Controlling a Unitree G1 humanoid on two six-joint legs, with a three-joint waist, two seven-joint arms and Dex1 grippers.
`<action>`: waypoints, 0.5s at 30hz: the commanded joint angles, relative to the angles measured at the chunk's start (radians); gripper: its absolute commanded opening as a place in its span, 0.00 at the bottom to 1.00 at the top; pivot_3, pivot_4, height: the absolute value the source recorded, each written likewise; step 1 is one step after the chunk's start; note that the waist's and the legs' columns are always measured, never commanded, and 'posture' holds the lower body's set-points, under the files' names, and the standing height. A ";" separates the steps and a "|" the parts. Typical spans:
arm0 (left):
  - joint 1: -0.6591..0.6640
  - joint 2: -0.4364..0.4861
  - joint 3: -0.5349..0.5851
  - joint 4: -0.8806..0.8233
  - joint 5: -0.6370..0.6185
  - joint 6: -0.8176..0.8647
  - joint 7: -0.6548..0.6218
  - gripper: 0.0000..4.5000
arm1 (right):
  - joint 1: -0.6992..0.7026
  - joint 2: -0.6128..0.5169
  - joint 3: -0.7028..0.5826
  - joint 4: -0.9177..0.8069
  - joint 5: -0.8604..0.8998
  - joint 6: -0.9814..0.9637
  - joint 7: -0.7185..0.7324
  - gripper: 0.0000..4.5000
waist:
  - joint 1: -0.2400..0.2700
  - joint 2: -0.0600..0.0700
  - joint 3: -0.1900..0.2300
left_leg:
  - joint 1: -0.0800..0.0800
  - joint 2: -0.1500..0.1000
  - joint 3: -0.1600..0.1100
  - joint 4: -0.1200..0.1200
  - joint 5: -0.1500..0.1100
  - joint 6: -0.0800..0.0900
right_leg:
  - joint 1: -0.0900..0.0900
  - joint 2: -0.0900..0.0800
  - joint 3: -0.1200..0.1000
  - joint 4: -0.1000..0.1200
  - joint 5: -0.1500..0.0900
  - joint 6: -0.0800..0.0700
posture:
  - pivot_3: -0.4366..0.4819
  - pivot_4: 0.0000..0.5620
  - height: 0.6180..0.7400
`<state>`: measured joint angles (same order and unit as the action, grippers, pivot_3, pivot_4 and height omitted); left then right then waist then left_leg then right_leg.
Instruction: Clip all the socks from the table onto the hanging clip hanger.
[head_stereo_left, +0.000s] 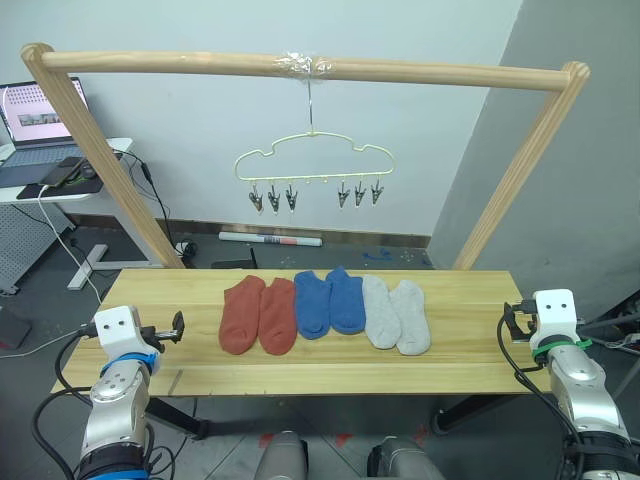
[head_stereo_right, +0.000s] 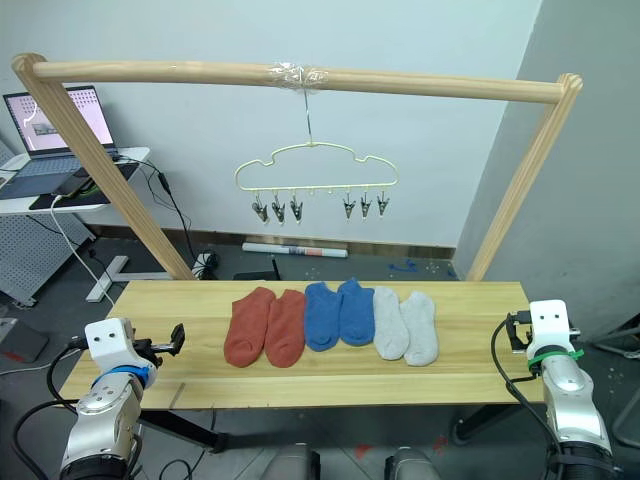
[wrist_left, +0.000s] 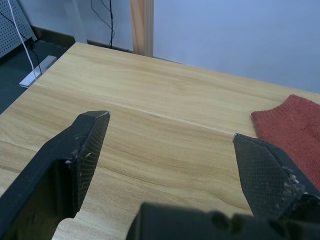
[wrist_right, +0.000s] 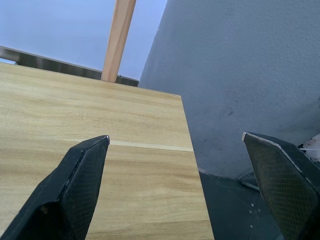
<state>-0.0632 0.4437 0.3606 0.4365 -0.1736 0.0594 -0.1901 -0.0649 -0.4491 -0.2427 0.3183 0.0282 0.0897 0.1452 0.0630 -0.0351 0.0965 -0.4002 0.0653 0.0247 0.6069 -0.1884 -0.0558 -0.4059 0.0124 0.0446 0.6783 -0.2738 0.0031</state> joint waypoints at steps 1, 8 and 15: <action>-0.004 0.024 0.018 -0.023 0.020 -0.014 0.028 0.99 | -0.015 -0.008 -0.023 -0.020 0.008 -0.018 -0.007 1.00 | 0.000 0.000 0.000 | 0.000 0.000 0.000 0.000 0.000 0.000 | 0.000 0.000 0.000 0.000 0.000 0.000 | 0.74 0.14 1.00; 0.012 0.023 0.023 -0.037 0.036 -0.010 0.068 0.99 | -0.004 -0.001 -0.013 -0.037 0.001 -0.017 -0.005 1.00 | 0.000 0.000 0.001 | 0.000 0.000 0.000 0.000 0.000 0.000 | 0.000 0.000 0.000 0.000 0.000 0.000 | 0.74 0.16 1.00; 0.034 0.041 0.032 -0.094 -0.024 0.001 -0.037 0.99 | 0.000 0.018 -0.027 -0.061 0.021 -0.027 -0.012 1.00 | -0.002 -0.001 0.016 | 0.000 0.000 0.000 0.000 0.000 0.000 | 0.000 -0.003 0.000 0.000 0.000 0.000 | 0.74 0.20 1.00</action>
<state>-0.0376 0.4623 0.3665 0.3928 -0.1796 0.0630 -0.2020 -0.0623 -0.4309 -0.2443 0.3079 0.0307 0.0811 0.1377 0.0606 -0.0363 0.1126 -0.4004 0.0660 0.0245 0.6070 -0.1884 -0.0558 -0.4061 0.0089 0.0447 0.6781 -0.2738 0.0030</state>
